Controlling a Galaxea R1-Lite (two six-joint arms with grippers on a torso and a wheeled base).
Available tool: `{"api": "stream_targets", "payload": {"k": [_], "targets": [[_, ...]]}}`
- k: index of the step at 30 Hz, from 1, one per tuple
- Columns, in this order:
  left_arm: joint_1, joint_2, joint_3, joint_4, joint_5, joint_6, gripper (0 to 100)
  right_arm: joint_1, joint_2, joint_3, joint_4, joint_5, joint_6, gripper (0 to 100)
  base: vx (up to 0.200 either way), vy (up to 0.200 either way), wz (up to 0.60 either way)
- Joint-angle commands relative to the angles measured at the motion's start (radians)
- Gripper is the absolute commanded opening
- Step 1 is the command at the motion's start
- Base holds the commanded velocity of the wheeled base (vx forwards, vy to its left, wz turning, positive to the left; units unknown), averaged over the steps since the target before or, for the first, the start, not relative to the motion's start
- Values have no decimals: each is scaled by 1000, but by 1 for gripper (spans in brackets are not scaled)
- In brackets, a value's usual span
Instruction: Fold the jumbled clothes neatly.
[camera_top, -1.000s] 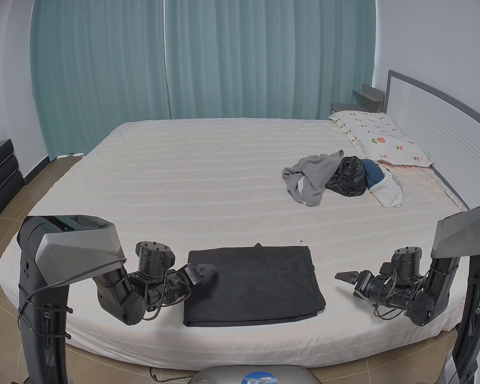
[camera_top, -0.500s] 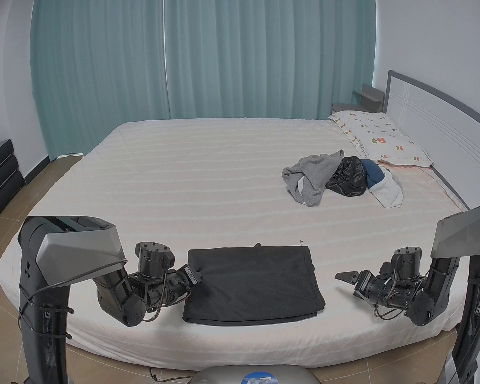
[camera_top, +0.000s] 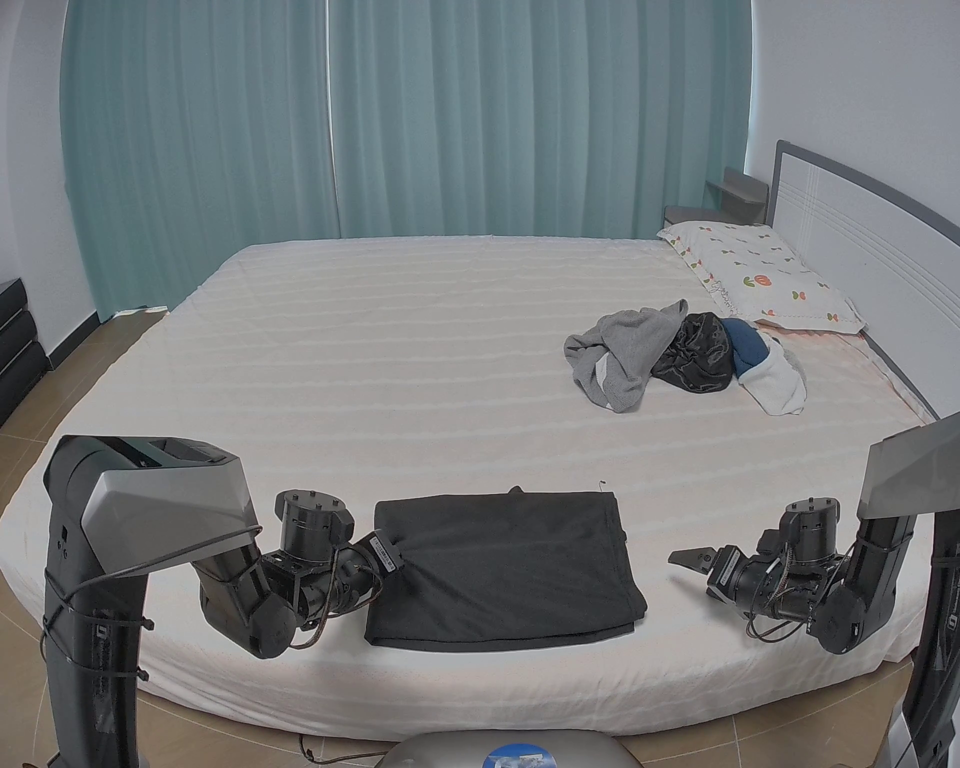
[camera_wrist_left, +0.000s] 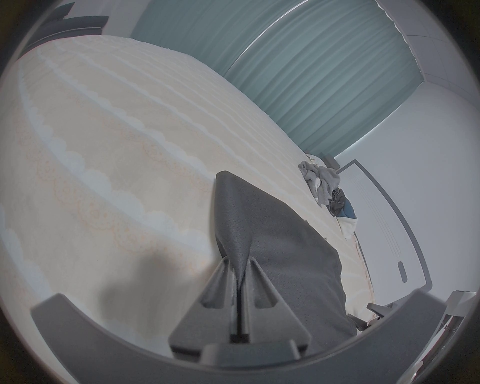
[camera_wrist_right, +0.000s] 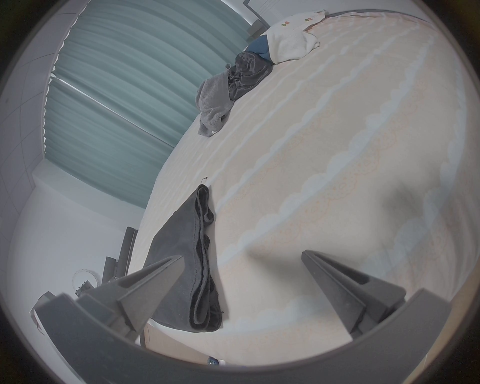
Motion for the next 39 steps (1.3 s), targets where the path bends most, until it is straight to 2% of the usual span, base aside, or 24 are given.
{"api": "stream_targets", "payload": {"k": [1, 7, 18, 39], "targets": [[-3, -2, -4, 6, 4, 1, 0, 0, 10, 0, 0, 0, 0, 100, 0, 0, 0], [-6, 3, -9, 9, 45, 24, 0, 0, 10, 1, 0, 0, 0, 100, 0, 0, 0], [-4, 0, -15, 48, 48, 24, 0, 0, 12, 1, 0, 0, -1, 100, 0, 0, 0], [8, -3, -7, 46, 48, 18, 0, 2, 10, 0, 0, 0, -1, 100, 0, 200, 0]]}}
